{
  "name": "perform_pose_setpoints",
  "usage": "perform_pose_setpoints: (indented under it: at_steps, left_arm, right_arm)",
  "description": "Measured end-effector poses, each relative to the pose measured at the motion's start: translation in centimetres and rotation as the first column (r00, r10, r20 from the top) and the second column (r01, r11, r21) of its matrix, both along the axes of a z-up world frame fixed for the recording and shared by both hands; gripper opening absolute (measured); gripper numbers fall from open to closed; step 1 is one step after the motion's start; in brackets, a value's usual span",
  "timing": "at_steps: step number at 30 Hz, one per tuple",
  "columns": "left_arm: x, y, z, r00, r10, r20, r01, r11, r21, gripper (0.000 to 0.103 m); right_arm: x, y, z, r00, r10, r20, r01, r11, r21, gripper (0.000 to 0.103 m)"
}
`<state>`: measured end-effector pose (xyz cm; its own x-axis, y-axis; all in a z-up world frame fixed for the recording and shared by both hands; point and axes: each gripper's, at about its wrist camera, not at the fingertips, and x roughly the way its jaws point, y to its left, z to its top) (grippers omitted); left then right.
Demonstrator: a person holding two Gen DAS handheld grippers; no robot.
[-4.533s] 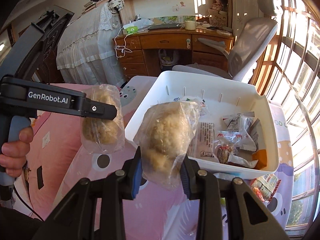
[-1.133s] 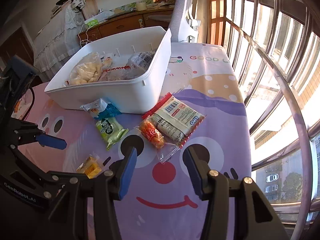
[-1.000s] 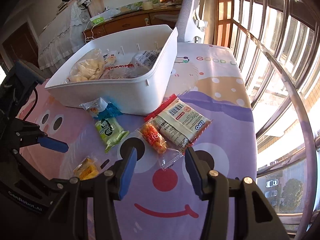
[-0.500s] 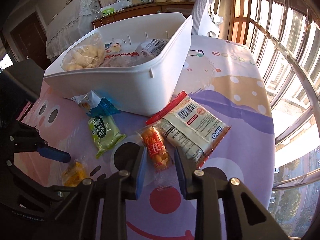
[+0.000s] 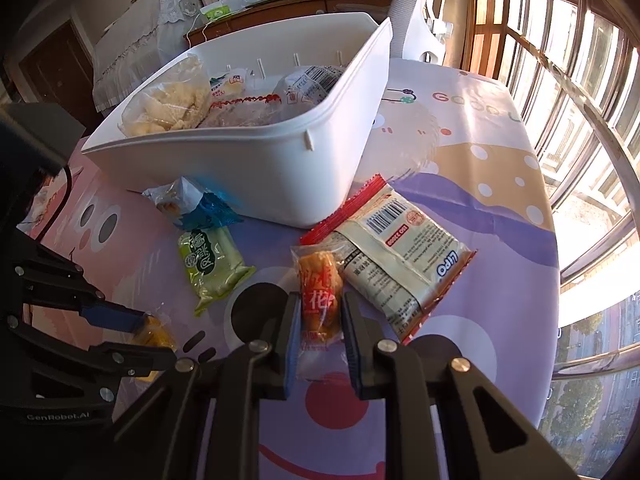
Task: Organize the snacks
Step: 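Grasp the yellow-wrapped snack with the left gripper while the right grasps the orange snack, then carry both snacks over the white basket and open both grippers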
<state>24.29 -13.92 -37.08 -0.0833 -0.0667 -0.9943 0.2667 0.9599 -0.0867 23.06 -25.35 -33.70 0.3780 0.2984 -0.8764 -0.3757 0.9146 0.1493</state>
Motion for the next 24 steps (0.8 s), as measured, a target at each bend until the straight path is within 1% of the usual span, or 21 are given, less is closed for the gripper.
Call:
perform_pose_setpoints:
  at_steps: [6,11,12,18,21,23,24]
  left_arm:
    - [-0.3,-0.2,1.6,0.999,0.002,0.045,-0.001,1.0,-0.016,0.024]
    - [-0.7,0.9,3.9,0.996,0.018,0.087,-0.016,0.999,-0.034,0.024]
    - [-0.9,0.9,5.0,0.995,0.023,0.096,-0.019,0.999,-0.037,0.024]
    - [-1.3,2.3,9.0,0.985,0.065,0.157,-0.056,0.997,-0.058,0.024]
    - [-1.4,3.1,11.3,0.979,0.07,0.191,-0.057,0.996,-0.072,0.024]
    - [-1.5,2.7,12.4,0.975,0.069,0.209,-0.056,0.996,-0.068,0.024]
    - [-1.5,3.1,12.4,0.974,0.07,0.217,-0.057,0.996,-0.066,0.024]
  right_arm:
    - [-0.5,0.2,0.6,1.0,-0.007,-0.005,0.007,1.0,0.005,0.02]
    - [-1.3,0.4,1.6,1.0,0.0,0.006,0.0,1.0,0.003,0.02]
    - [-1.5,0.5,1.9,1.0,0.003,0.008,-0.003,1.0,0.007,0.02]
    - [-2.7,1.4,4.1,0.999,0.029,0.015,-0.03,0.999,0.043,0.02]
    - [-3.2,2.3,5.5,0.998,0.05,0.035,-0.052,0.997,0.064,0.02]
    - [-3.2,3.0,6.7,0.997,0.059,0.052,-0.063,0.995,0.081,0.02]
    - [-3.2,3.4,7.3,0.996,0.062,0.062,-0.068,0.994,0.09,0.02]
